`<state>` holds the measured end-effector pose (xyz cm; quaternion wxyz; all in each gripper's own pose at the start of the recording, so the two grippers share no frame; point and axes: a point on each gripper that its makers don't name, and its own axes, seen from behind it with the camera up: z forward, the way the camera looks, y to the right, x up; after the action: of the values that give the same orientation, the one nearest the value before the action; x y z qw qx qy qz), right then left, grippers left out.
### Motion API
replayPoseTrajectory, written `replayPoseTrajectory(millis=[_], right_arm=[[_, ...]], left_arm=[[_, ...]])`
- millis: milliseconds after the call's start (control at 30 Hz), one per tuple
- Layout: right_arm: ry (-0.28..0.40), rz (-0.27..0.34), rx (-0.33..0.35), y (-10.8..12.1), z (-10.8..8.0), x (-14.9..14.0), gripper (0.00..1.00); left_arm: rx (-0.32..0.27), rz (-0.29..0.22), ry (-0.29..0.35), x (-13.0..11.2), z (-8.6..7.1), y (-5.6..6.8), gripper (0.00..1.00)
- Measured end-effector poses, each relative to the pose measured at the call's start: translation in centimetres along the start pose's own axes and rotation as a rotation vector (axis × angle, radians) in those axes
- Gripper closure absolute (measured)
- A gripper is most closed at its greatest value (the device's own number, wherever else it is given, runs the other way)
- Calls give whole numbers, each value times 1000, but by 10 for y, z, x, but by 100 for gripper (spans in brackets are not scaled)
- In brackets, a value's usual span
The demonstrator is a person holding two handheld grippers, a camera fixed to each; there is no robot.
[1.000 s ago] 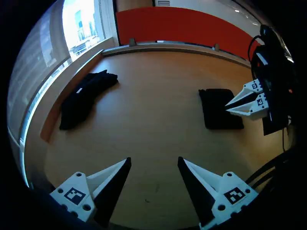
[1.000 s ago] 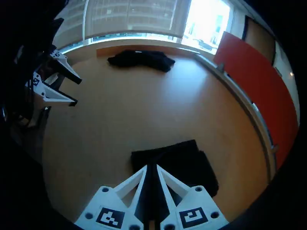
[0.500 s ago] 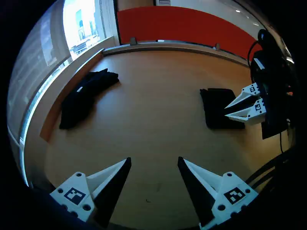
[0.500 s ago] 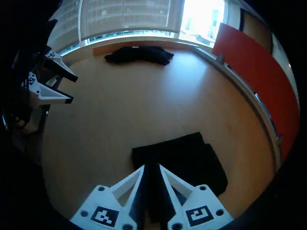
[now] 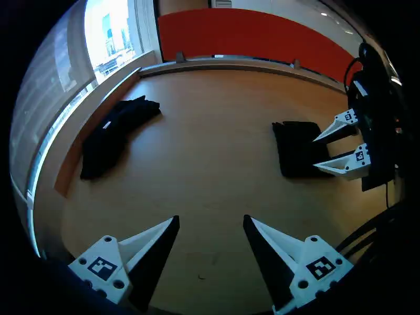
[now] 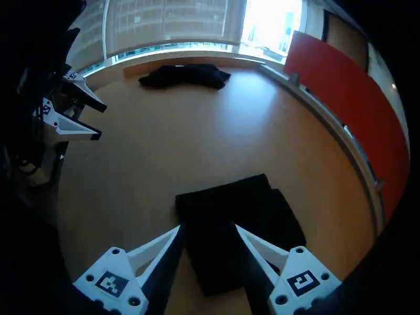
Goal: Fold towel
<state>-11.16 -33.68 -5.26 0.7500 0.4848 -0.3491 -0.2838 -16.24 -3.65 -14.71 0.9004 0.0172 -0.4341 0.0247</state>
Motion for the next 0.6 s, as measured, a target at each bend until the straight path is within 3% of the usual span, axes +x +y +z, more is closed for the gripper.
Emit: replayPoseTrajectory(millis=[600], right_arm=[[-50, 128, -72, 5, -37, -66, 38]], left_arm=[[0, 14, 1, 5, 2, 2, 10]])
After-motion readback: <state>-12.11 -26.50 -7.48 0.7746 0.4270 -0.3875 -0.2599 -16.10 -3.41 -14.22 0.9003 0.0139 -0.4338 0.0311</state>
